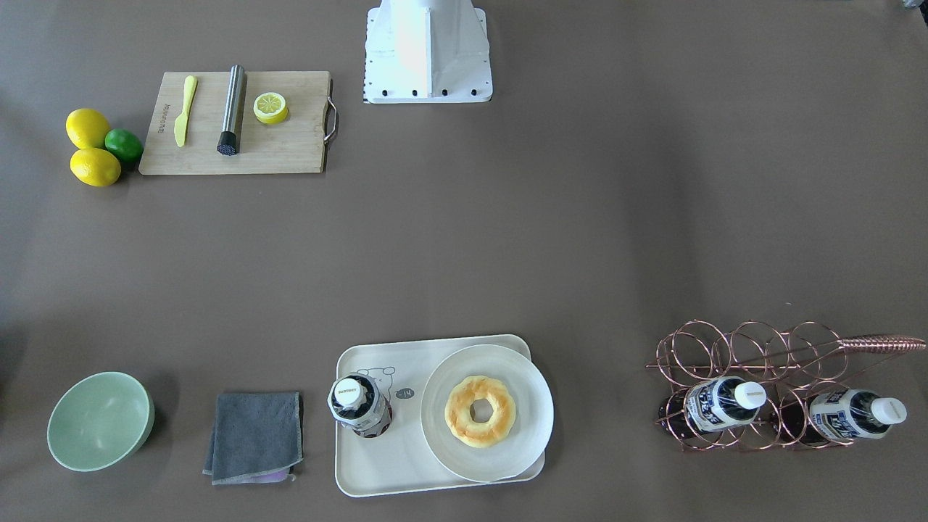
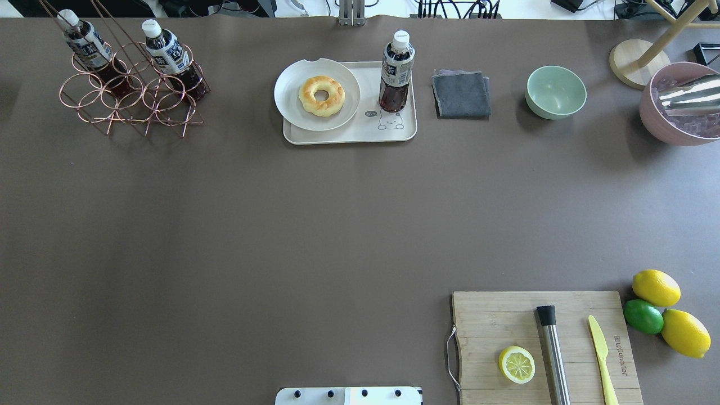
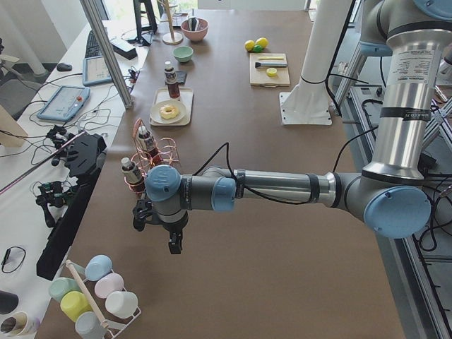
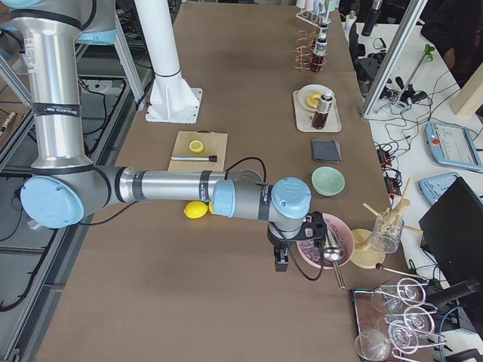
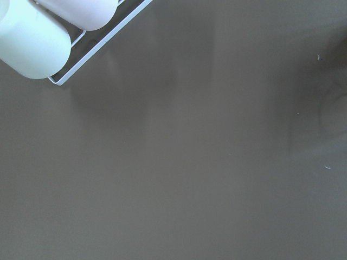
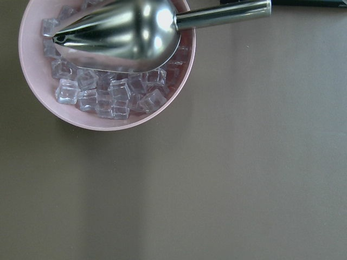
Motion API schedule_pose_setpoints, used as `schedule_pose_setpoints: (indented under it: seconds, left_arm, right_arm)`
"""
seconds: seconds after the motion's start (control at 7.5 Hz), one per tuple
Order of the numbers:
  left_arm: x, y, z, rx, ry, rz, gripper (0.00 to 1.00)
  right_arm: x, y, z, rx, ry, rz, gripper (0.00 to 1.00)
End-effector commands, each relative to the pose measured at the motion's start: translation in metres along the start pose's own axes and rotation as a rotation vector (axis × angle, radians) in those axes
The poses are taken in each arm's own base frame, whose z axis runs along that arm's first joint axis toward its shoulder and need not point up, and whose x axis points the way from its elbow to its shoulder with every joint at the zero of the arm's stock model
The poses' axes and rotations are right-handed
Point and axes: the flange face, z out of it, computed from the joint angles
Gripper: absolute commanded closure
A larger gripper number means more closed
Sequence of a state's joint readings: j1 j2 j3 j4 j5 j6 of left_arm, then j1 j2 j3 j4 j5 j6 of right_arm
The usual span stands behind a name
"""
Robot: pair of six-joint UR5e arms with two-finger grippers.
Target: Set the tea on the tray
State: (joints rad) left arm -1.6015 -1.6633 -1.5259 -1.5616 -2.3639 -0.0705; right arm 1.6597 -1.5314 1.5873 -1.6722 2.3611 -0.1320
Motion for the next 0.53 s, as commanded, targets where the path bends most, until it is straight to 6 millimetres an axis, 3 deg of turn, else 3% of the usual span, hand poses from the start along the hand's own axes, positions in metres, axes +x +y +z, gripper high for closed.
schedule_pose_setpoints:
  seconds: [0.0,0.4]
  left_arm:
    - [-0.0002,0.0002,0.0000,0.000,-0.002,0.000,0.03]
    - [0.0016,-0.0001,-0.0039,0.009,0.000,0.004,0.03]
  right_arm:
    - [-0.0004,0.0005,-0.0002,0.000,-0.001,-0.001,0.00]
    - [0.0005,0.0005,0.0002,-0.001,0.003,-0.001,0.00]
